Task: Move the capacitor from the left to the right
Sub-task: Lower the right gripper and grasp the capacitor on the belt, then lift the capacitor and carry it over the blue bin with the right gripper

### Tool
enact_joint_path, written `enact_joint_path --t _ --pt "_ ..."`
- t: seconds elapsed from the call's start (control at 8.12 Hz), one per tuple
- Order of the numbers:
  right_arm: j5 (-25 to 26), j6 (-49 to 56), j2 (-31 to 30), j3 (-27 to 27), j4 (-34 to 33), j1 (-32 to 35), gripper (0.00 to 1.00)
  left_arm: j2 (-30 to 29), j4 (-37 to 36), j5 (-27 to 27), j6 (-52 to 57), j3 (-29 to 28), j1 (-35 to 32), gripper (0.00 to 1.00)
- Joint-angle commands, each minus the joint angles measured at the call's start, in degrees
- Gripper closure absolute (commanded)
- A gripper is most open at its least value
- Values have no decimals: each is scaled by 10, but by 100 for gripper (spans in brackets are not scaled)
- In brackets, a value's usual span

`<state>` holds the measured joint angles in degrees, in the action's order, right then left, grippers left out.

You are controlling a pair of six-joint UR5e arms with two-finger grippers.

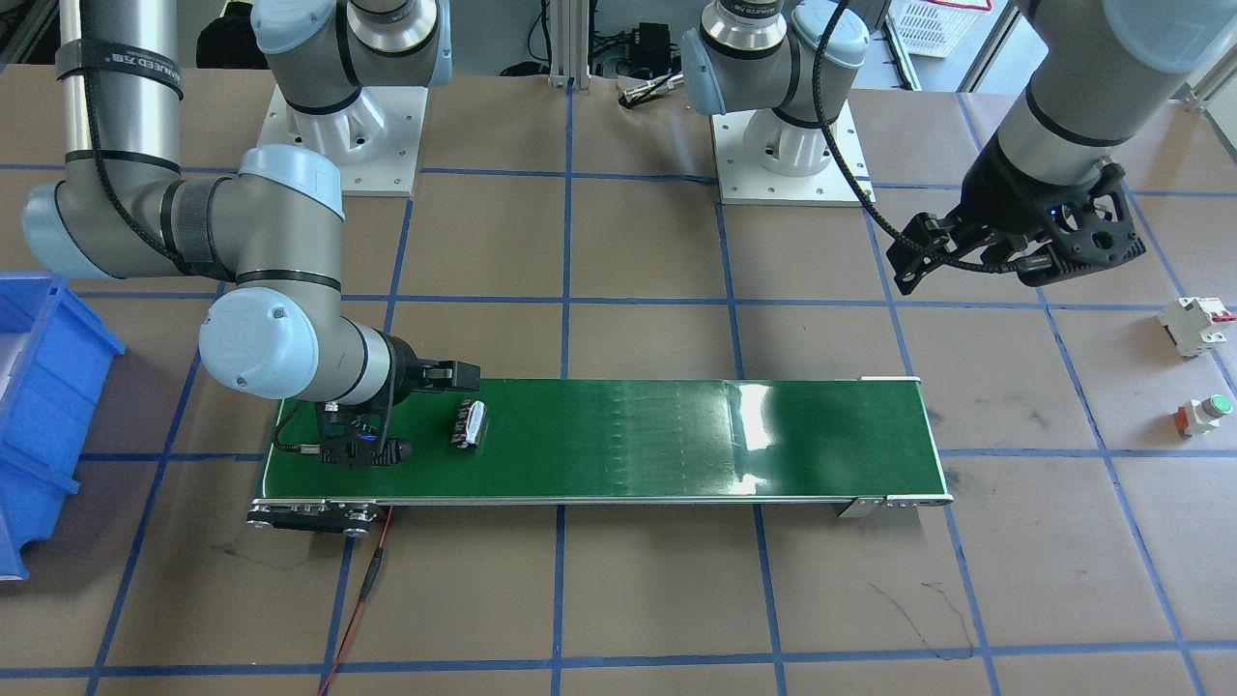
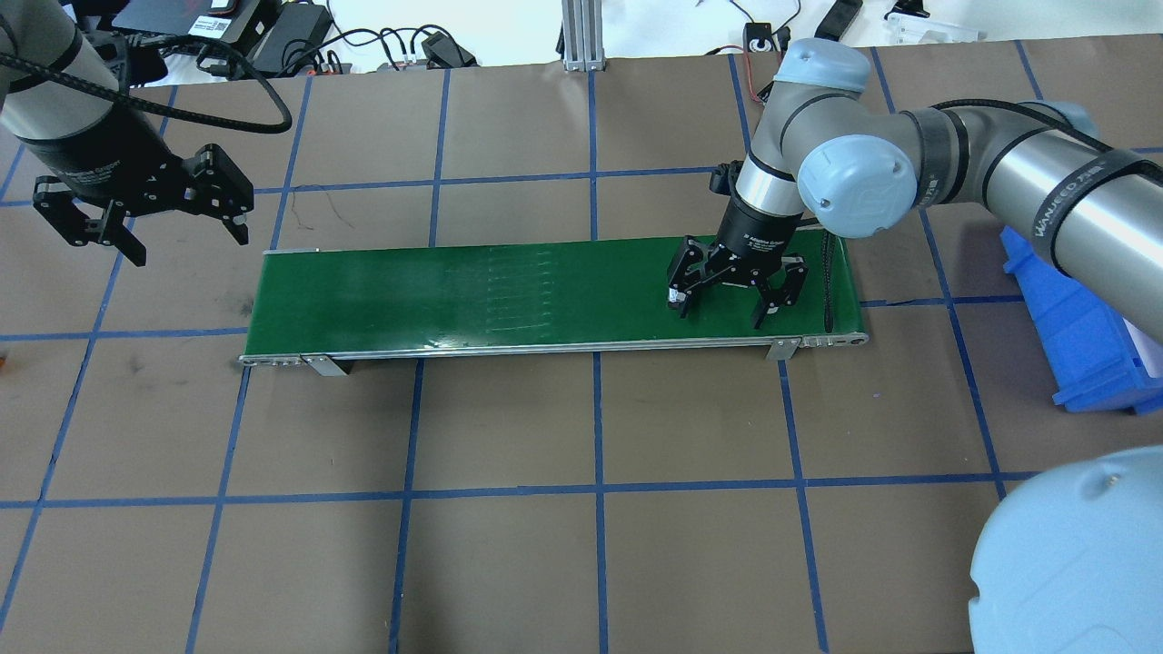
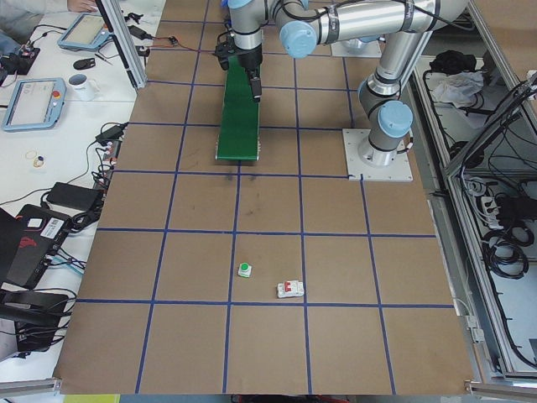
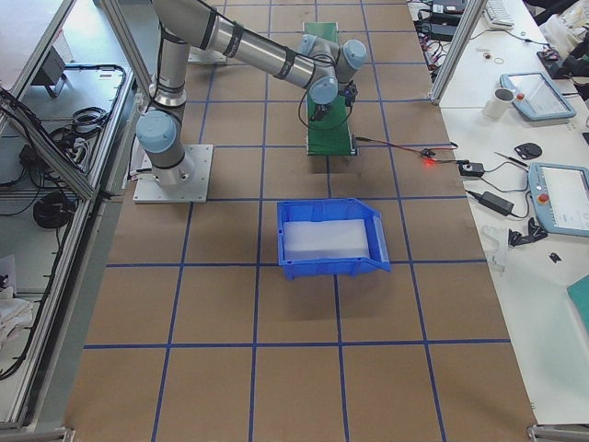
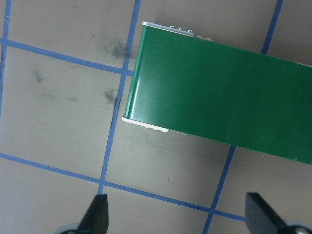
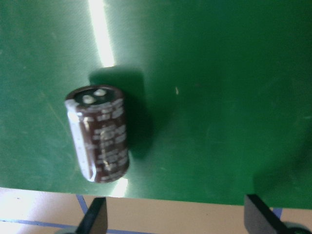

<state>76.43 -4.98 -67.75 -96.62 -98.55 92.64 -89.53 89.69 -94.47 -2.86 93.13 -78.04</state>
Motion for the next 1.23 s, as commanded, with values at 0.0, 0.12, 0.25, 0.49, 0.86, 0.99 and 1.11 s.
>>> enact_joint_path --t 0.0,0.12,0.25,0.49,0.86,0.99,1.11 --pt "-15 0 -1 13 -21 -3 3 37 -14 -10 -6 -2 -2 0" --pt "5 21 14 13 -77 -4 82 39 -14 1 -7 -1 -3 0" --pt "38 41 24 13 -83 -6 100 38 -14 54 -9 -1 -3 0" --pt "93 53 20 13 -82 -25 100 38 -46 144 -10 -1 -4 0" --pt "143 53 -29 27 -43 -38 100 41 -49 145 -13 -1 -4 0" --pt "164 70 -55 46 2 -47 100 41 -49 145 -11 -1 -4 0" --pt "183 128 -70 63 19 -73 100 42 -49 146 -11 -1 -4 0"
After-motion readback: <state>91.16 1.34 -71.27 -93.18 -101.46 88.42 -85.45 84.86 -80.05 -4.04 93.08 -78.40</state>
